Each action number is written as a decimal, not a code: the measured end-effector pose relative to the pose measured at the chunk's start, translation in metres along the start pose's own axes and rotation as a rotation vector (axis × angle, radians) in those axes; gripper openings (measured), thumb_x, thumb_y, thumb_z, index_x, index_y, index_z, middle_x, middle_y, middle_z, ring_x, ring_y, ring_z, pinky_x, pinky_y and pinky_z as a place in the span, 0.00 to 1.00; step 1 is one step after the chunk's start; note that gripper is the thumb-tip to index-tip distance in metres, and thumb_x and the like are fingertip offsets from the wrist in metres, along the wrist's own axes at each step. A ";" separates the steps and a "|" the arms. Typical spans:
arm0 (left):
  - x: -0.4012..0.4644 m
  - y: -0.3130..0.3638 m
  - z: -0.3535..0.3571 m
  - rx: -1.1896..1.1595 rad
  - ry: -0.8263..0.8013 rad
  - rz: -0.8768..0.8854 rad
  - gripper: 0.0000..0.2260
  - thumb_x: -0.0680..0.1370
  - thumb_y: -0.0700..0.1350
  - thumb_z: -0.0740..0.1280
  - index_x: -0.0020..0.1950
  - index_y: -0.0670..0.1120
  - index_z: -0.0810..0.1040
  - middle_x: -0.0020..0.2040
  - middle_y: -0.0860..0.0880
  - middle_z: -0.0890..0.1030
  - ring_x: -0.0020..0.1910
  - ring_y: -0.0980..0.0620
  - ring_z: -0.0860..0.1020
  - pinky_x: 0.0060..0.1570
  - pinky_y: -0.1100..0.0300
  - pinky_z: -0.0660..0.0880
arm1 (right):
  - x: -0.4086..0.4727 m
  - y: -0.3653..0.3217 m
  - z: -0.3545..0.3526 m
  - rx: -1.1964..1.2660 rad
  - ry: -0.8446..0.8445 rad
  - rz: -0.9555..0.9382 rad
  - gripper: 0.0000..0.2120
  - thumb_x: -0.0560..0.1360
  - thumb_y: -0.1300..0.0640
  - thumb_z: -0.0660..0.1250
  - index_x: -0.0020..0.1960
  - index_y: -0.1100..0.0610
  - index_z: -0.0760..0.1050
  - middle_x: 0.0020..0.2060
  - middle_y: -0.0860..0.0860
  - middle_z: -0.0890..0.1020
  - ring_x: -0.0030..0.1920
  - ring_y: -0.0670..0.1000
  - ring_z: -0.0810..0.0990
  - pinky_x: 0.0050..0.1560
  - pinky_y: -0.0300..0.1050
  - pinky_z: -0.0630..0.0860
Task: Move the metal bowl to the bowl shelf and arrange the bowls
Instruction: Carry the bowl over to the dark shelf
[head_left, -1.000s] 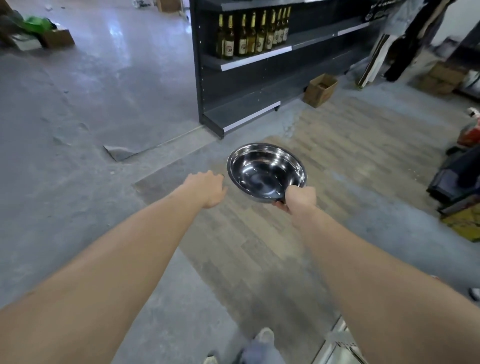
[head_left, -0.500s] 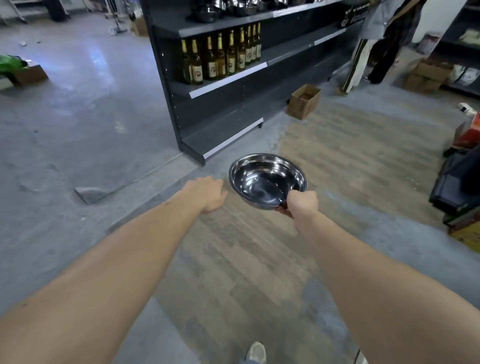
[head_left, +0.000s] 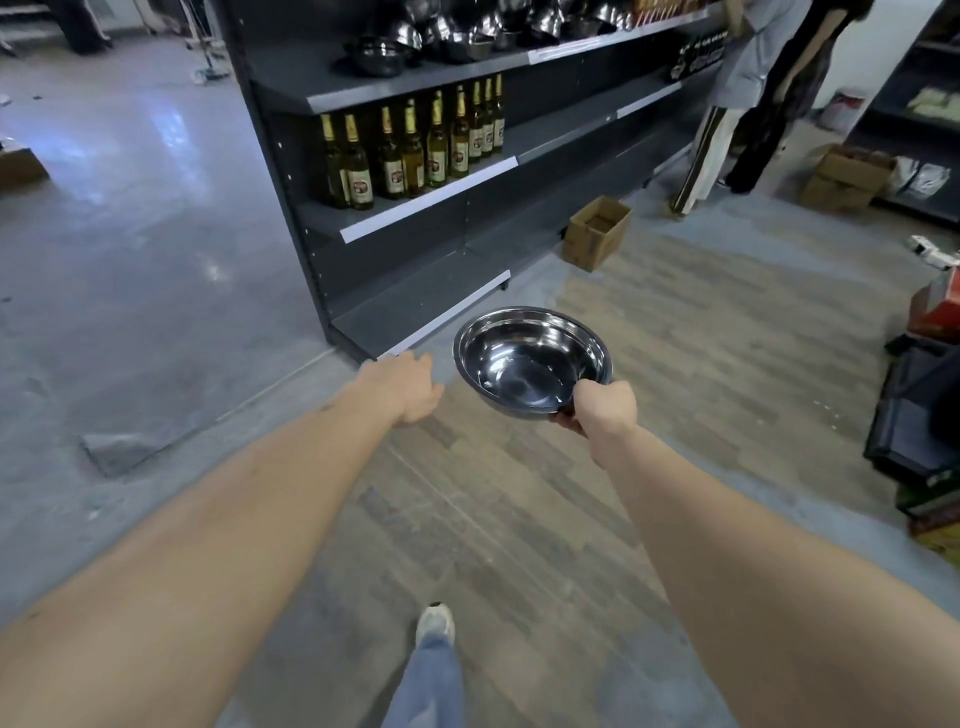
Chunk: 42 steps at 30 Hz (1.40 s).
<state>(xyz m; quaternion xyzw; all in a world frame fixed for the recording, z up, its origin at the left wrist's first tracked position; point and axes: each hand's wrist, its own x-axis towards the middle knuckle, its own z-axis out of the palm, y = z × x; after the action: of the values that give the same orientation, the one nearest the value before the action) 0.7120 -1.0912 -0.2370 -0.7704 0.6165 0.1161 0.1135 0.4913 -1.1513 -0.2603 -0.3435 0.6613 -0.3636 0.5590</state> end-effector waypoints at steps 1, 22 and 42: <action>0.021 -0.004 -0.003 -0.002 0.000 0.002 0.23 0.83 0.54 0.51 0.75 0.43 0.63 0.71 0.42 0.68 0.69 0.40 0.69 0.66 0.46 0.68 | 0.015 -0.008 0.009 -0.005 0.006 -0.005 0.21 0.72 0.68 0.56 0.65 0.66 0.71 0.58 0.64 0.80 0.38 0.63 0.85 0.20 0.38 0.74; 0.370 -0.080 -0.124 -0.022 -0.037 -0.016 0.25 0.83 0.56 0.51 0.78 0.46 0.60 0.75 0.43 0.65 0.71 0.40 0.68 0.67 0.46 0.67 | 0.284 -0.191 0.186 -0.053 0.008 -0.020 0.21 0.72 0.67 0.55 0.64 0.65 0.71 0.52 0.63 0.83 0.25 0.58 0.84 0.27 0.44 0.81; 0.655 -0.090 -0.259 0.005 0.030 -0.210 0.26 0.83 0.56 0.53 0.79 0.46 0.58 0.76 0.42 0.62 0.75 0.40 0.62 0.71 0.42 0.64 | 0.580 -0.389 0.306 -0.016 -0.128 -0.008 0.25 0.72 0.70 0.55 0.69 0.66 0.69 0.59 0.65 0.79 0.36 0.63 0.85 0.21 0.40 0.77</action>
<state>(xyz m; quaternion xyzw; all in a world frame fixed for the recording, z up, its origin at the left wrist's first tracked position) 0.9494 -1.7598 -0.1975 -0.8323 0.5341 0.0907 0.1177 0.7314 -1.8741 -0.2417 -0.3734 0.6256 -0.3377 0.5960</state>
